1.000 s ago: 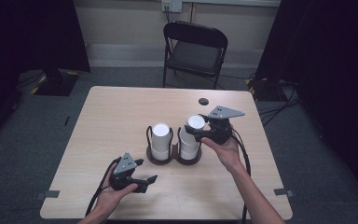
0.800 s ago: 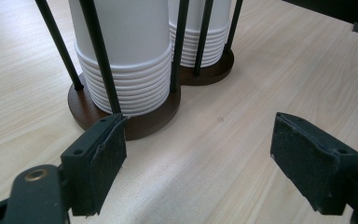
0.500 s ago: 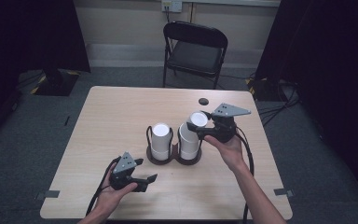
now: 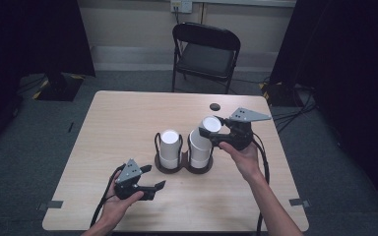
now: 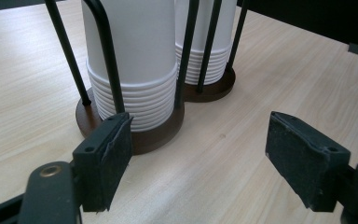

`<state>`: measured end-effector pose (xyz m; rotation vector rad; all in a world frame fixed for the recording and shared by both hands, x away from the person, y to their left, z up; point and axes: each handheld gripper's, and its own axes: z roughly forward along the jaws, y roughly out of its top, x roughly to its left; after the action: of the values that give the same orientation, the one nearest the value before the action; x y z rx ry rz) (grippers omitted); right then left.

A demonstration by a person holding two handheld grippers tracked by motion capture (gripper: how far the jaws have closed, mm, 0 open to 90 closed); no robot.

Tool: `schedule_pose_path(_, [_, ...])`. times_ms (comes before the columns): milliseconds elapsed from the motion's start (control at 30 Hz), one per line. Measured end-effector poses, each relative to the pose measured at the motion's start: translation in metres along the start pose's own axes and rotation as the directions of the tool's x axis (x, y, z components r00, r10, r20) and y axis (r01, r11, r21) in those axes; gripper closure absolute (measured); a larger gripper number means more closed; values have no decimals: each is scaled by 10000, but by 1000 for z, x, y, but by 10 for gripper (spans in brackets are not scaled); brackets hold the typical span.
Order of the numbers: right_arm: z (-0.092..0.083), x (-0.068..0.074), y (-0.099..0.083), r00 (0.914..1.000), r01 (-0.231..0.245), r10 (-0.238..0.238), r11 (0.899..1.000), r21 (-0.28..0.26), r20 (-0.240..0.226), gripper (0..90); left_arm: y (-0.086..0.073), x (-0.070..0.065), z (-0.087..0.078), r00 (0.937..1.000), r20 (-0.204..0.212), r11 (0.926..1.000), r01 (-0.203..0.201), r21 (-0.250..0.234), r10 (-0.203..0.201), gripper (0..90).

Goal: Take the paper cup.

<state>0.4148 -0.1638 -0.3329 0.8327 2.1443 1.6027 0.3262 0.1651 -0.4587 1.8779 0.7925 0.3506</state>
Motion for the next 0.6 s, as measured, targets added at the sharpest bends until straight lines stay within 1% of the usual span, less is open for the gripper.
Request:
schedule_pose_path(100, [-4,3,2,10000,-46,46,10000,-12,-19,341,1,-2,-2,9999,21,9997,-148,-195,148,236])
schedule_pose_path(133, [-6,3,2,9999,-94,94,10000,-8,-50,341,1,-2,-2,9995,24,9991,-325,-276,326,236])
schedule_pose_path(167, [-8,4,3,9999,-164,164,9998,61,10,342,1,-3,-2,9993,-11,9989,-370,-278,370,235])
schedule_pose_path(200, [-9,5,3,9998,-174,174,9998,124,13,342,1,-4,-2,9990,-48,9987,-450,-246,449,232])
schedule_pose_path(233, [-12,6,2,9998,-190,191,9998,110,-44,341,1,-5,-2,9990,-70,9988,-442,-214,440,230])
schedule_pose_path(300, [-17,8,2,9996,-257,258,9996,77,-111,342,2,-5,-2,9989,-3,9989,-473,31,473,231])
schedule_pose_path(333, [-19,8,1,9991,-374,375,9993,48,-180,341,3,-5,-2,9990,21,9990,-445,79,445,231])
schedule_pose_path(367, [-21,8,0,9980,-567,568,9984,42,-261,342,3,-6,-2,9994,65,9994,-333,58,333,232])
schedule_pose_path(433, [-25,8,-3,9945,-985,988,9951,105,-339,342,4,-5,-2,9993,177,9994,-344,105,342,240])
schedule_pose_path(467, [-27,8,-4,9934,-1076,1081,9941,146,-394,342,4,-5,-3,9995,161,9996,-289,66,288,240])
schedule_pose_path(533, [-31,10,-6,9914,-1222,1228,9924,154,-462,342,4,-4,-3,9991,367,9997,-226,4,226,237])
schedule_pose_path(600, [-35,12,-8,9877,-1413,1419,9899,136,-663,342,5,-4,-3,9989,370,9996,-273,41,272,231])
